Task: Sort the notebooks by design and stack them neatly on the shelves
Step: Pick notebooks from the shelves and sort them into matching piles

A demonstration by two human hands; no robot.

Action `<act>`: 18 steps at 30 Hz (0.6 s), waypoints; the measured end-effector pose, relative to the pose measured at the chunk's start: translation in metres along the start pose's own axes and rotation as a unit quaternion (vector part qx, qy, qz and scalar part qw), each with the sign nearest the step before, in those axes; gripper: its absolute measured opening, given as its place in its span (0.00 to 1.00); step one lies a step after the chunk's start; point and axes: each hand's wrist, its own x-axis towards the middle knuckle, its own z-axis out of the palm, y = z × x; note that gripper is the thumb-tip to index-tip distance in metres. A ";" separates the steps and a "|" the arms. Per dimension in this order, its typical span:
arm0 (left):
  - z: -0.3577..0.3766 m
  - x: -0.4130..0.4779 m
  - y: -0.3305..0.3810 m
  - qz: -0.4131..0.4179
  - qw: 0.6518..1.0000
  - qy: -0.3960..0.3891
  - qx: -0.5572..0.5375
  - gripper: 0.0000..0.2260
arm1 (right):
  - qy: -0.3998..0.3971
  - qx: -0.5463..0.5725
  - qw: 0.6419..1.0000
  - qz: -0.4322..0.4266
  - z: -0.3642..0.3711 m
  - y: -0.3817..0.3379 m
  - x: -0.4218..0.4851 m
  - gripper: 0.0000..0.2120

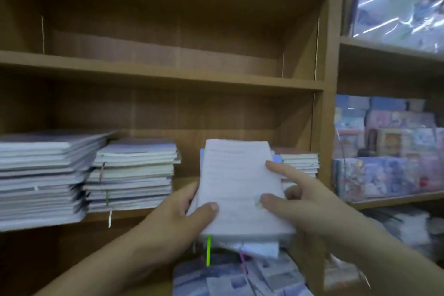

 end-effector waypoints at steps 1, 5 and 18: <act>0.007 0.017 0.007 -0.002 1.000 0.008 -0.007 0.11 | 0.027 -0.011 1.000 -0.004 -0.008 -0.005 0.008 0.28; 0.032 0.097 0.021 -0.040 0.998 0.027 -0.028 0.10 | 0.131 -0.047 0.990 0.009 -0.038 -0.010 0.062 0.18; 0.100 0.300 0.004 -0.098 0.982 0.100 0.126 0.22 | 0.177 -0.115 0.977 -0.012 -0.153 0.020 0.202 0.22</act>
